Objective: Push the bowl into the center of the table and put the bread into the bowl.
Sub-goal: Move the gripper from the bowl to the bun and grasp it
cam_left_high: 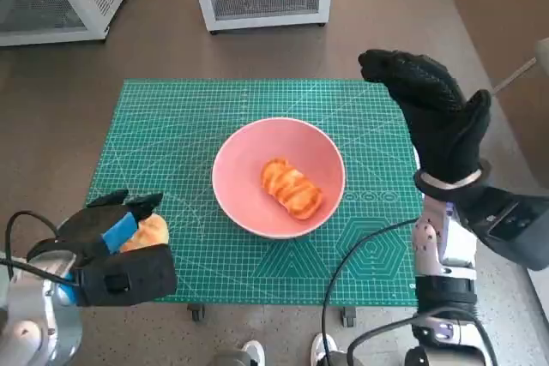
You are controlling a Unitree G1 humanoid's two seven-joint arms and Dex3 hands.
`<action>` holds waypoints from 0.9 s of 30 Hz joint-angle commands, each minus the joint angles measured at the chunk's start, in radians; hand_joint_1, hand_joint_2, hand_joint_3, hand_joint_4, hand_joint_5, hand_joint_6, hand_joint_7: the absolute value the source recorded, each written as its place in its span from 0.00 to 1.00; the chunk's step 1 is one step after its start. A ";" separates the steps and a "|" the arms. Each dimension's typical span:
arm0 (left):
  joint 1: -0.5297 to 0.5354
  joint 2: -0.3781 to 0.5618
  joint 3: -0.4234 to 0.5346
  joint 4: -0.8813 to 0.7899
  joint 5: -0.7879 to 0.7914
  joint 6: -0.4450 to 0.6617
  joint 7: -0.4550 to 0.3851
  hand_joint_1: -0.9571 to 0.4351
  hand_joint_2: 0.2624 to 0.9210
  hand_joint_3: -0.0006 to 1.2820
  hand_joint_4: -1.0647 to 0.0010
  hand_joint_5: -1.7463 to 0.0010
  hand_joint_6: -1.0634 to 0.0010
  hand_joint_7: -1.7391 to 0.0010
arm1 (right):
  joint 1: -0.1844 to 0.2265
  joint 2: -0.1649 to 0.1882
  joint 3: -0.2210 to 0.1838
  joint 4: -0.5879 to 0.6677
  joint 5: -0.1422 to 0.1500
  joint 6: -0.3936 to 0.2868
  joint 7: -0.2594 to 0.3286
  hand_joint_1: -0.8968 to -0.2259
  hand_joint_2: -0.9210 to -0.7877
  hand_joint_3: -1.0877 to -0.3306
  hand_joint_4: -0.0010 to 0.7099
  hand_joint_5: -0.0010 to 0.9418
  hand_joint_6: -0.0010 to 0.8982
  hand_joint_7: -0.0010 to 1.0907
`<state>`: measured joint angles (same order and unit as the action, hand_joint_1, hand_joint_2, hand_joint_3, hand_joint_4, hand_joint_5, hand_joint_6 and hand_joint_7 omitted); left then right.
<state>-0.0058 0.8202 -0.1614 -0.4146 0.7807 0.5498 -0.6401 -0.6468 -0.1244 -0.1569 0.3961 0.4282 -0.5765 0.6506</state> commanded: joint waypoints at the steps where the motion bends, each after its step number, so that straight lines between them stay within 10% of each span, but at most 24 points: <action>1: -0.020 -0.022 -0.023 0.040 0.023 -0.017 0.014 0.71 0.71 0.01 0.84 1.00 0.70 0.99 | 0.019 -0.008 -0.002 0.010 -0.001 0.006 0.012 0.21 0.00 0.43 0.29 0.00 0.13 0.33; 19: -0.058 -0.064 -0.066 0.175 0.064 -0.076 0.071 0.73 0.78 0.02 0.71 0.99 0.58 0.98 | 0.019 -0.009 -0.001 0.011 -0.001 0.002 0.016 0.21 0.00 0.43 0.29 0.00 0.14 0.32; 27: -0.089 -0.094 -0.107 0.369 0.084 -0.214 0.278 0.76 0.87 0.03 0.47 0.98 0.38 0.97 | 0.022 -0.006 -0.001 0.016 -0.003 -0.001 0.019 0.21 0.00 0.43 0.29 0.00 0.14 0.31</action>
<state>-0.0878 0.7419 -0.2430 -0.1156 0.8435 0.3796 -0.4262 -0.6464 -0.1288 -0.1568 0.3977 0.4283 -0.5798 0.6605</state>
